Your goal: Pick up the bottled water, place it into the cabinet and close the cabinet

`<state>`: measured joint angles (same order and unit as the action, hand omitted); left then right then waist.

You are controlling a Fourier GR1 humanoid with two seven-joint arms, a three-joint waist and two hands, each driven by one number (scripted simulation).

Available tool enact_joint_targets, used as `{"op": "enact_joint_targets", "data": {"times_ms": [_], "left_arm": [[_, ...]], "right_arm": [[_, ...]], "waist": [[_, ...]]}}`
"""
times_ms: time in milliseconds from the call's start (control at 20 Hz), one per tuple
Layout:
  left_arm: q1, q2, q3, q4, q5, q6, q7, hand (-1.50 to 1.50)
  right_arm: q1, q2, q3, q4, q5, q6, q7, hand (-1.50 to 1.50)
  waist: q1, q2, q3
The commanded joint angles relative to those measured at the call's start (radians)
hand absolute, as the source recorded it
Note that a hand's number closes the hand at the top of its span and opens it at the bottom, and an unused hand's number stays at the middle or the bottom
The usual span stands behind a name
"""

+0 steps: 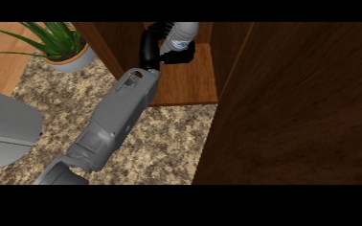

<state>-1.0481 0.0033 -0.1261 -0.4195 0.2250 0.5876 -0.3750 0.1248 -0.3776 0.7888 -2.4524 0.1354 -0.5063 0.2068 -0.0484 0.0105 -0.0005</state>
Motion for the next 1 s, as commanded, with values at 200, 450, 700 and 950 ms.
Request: {"op": "enact_joint_targets", "data": {"times_ms": [200,450,700,950], "left_arm": [[0.013,-0.003,0.005,0.144,0.050,0.048,-0.114,1.50],[-0.065,0.009,0.071,0.244,0.013,0.012,-0.107,1.50],[-0.069,0.019,0.061,0.291,-0.021,0.082,-0.146,1.50],[-0.096,-0.002,0.017,0.361,-0.074,0.128,-0.095,-1.50]], "right_arm": [[-0.003,-0.007,0.015,-0.061,0.000,0.025,0.030,-1.50],[0.024,-0.028,0.008,-0.103,0.012,0.012,0.023,-1.50],[0.009,-0.038,0.008,-0.105,-0.003,0.022,0.029,-1.50],[0.006,-0.043,-0.021,-0.089,-0.032,0.023,0.006,-1.50]], "waist": [[-0.022,0.005,-0.001],[-0.022,0.009,-0.001],[-0.029,0.014,-0.001],[-0.028,0.013,0.000]]}}
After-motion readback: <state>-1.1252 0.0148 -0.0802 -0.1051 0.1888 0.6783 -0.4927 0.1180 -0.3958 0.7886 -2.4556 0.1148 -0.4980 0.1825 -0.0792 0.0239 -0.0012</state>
